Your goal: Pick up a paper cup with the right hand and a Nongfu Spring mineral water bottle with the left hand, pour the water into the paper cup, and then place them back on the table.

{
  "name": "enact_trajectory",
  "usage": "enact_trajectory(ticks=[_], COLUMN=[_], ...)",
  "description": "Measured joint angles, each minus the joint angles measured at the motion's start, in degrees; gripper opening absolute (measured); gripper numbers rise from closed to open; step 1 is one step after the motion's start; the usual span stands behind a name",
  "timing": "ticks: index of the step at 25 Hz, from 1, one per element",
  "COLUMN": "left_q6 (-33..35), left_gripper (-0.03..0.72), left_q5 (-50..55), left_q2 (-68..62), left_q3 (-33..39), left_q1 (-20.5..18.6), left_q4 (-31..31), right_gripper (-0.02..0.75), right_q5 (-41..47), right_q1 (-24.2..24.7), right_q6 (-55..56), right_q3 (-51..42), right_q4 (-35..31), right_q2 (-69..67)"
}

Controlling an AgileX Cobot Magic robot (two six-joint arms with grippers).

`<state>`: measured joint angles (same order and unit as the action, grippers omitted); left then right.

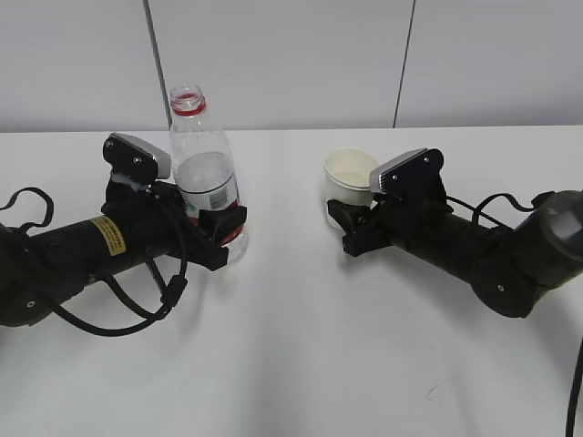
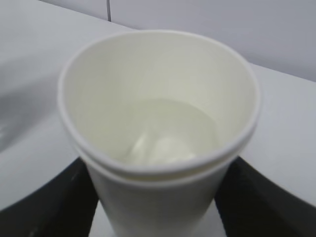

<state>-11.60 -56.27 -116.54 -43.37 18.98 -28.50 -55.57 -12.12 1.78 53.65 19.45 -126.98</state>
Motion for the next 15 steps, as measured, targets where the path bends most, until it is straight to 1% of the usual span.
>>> enact_trajectory(ticks=[5,9,15], left_q6=[0.1,0.1,0.5], left_gripper=[0.418,0.418,0.418], left_q5=[-0.5,-0.9,-0.4], left_q2=[-2.2,-2.4,-2.4], left_q3=[0.0,0.0,-0.1], left_q1=[0.0,0.0,0.0], left_q4=[0.1,0.4,0.6], right_gripper=[0.51,0.51,0.51], right_q5=[-1.0,-3.5,-3.8], right_q1=[0.0,0.0,0.0], right_q6=[-1.8,-2.1,-2.1], right_q3=[0.0,0.0,0.0], right_q4=[0.0,0.0,0.0], right_q2=[-1.9,-2.5,-2.5])
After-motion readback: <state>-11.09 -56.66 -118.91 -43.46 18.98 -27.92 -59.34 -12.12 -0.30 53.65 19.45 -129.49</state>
